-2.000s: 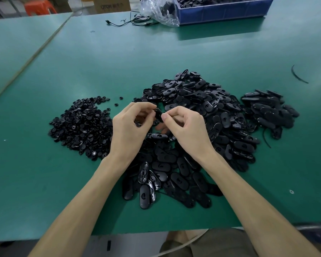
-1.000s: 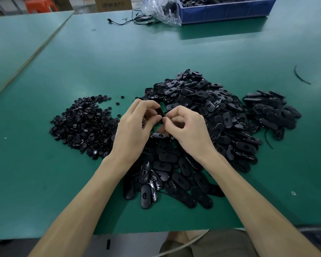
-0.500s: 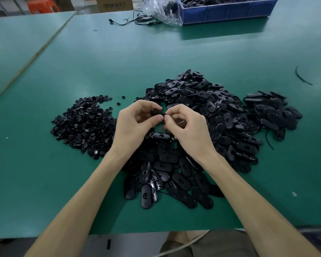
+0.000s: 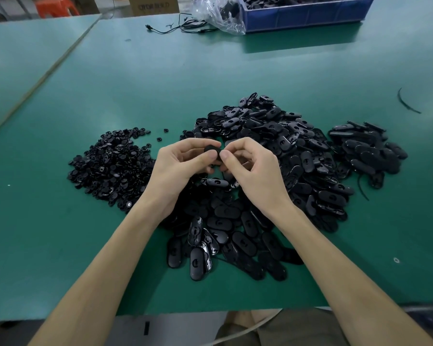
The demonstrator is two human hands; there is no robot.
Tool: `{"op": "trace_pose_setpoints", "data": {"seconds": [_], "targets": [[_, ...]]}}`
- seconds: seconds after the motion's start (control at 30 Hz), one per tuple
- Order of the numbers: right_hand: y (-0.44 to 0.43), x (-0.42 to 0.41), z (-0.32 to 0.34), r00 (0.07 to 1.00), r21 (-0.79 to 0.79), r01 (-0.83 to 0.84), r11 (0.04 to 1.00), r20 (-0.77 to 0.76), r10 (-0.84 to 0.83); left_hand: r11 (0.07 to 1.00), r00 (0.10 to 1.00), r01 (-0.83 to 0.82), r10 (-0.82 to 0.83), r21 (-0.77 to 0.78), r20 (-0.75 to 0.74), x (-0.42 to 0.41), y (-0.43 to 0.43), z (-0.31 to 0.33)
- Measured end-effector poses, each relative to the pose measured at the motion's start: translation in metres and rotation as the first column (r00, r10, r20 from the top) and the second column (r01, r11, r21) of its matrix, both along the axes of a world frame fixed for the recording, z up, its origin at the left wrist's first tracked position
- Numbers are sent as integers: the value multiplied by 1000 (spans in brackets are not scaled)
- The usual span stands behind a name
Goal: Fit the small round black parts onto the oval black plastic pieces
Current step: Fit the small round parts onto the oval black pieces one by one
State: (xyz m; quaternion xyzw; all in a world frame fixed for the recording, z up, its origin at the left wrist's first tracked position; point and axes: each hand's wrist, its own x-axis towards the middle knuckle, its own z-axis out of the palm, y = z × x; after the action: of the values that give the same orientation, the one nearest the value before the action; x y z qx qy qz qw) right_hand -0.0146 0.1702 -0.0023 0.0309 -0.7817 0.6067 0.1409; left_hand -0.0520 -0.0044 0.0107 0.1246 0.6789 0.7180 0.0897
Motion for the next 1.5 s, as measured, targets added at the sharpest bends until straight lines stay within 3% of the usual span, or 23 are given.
{"op": "trace_pose_setpoints", "data": {"seconds": [0.9,1.5], "targets": [[0,-2,-4,994,13,-5,1000,-108,6,992,987,16,-35,123,158,-2,0,-2],[-1,-5,-8,979,82,37,996,-204,-20,992,980,28,-52,122,194,0,0,1]]}}
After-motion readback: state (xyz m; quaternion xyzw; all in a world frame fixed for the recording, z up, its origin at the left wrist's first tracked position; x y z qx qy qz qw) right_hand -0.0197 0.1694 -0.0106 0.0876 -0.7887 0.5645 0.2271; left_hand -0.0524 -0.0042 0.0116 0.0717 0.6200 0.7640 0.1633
